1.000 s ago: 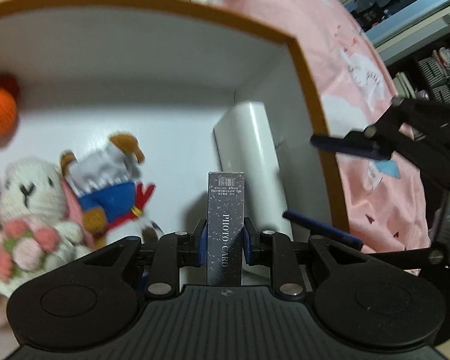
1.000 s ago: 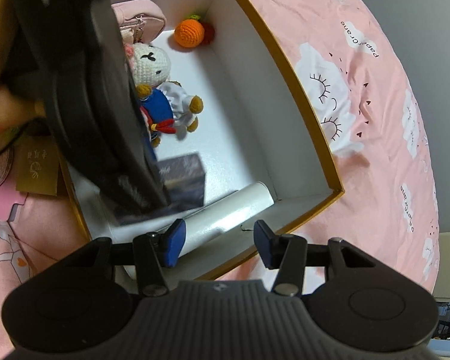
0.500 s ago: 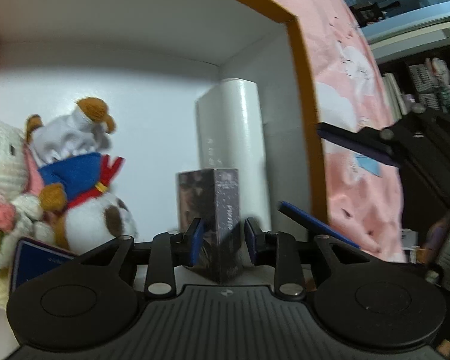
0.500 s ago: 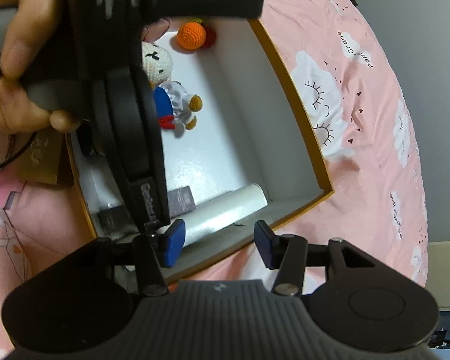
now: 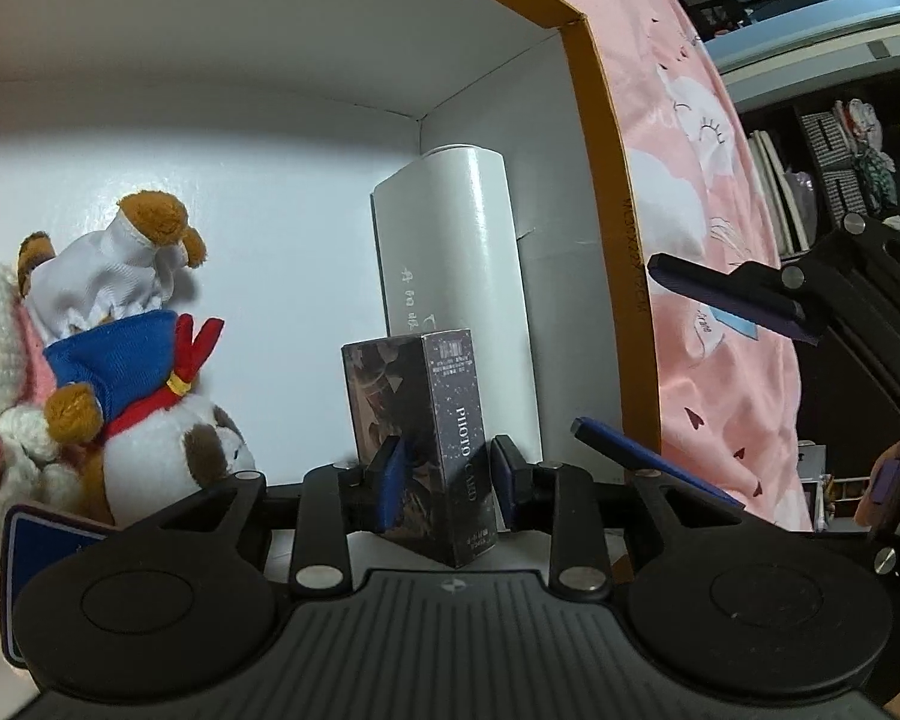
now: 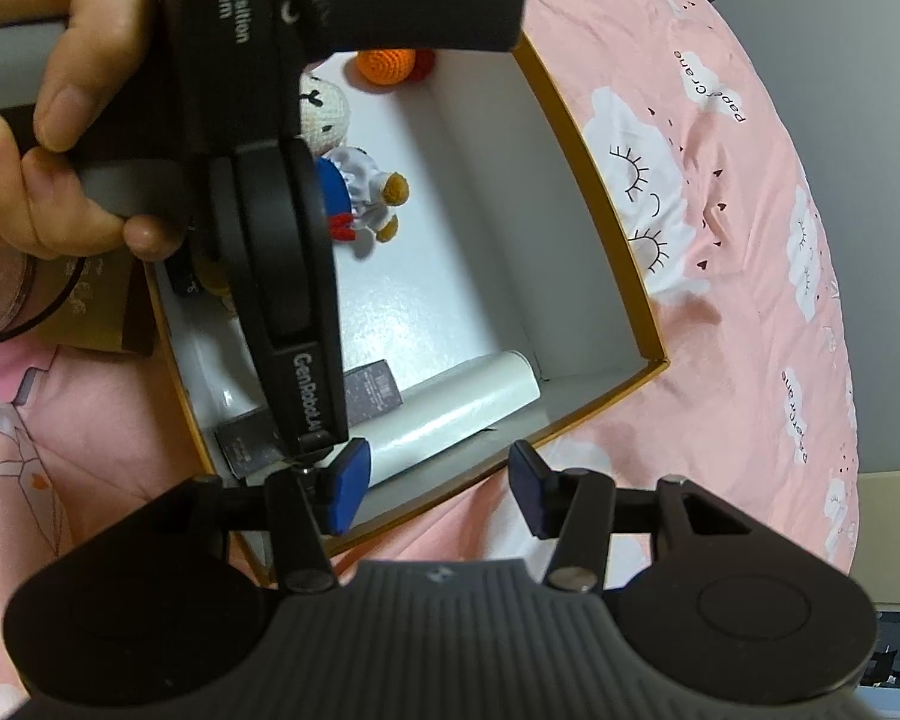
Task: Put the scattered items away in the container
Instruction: 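Lower the PHOTO CARD box beside the tube and open the left tool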
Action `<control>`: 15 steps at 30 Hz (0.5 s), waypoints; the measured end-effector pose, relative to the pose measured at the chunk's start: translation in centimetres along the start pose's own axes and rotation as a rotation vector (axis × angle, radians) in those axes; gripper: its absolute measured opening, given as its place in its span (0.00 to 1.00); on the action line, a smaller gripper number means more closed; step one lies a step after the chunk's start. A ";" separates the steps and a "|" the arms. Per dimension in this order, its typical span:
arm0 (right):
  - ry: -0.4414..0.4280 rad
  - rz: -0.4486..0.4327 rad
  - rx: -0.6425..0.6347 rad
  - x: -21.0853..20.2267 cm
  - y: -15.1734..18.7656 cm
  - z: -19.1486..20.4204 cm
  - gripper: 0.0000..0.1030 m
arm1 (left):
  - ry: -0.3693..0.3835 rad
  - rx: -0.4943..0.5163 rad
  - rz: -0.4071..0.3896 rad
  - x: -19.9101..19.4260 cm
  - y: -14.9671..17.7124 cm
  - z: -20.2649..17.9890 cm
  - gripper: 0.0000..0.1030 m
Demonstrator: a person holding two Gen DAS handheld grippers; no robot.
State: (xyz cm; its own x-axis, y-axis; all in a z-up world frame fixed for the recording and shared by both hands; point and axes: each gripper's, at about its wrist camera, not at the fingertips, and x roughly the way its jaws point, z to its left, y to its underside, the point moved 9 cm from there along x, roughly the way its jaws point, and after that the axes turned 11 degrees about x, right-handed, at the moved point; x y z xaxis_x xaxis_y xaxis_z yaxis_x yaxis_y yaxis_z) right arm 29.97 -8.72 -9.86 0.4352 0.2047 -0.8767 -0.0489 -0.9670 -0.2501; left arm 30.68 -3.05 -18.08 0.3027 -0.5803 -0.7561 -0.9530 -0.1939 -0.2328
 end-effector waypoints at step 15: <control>-0.025 0.029 0.042 0.2 0.6 0.1 0.52 | -0.063 0.040 -0.003 -0.7 0.0 -0.8 0.46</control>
State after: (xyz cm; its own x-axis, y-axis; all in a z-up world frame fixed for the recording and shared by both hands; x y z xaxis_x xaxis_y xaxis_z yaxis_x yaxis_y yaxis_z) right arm 29.95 -9.24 -10.20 0.4108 0.1809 -0.8936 -0.0991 -0.9654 -0.2410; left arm 30.43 -3.28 -17.05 0.3053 -0.5287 -0.7920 -0.9522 -0.1630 -0.2582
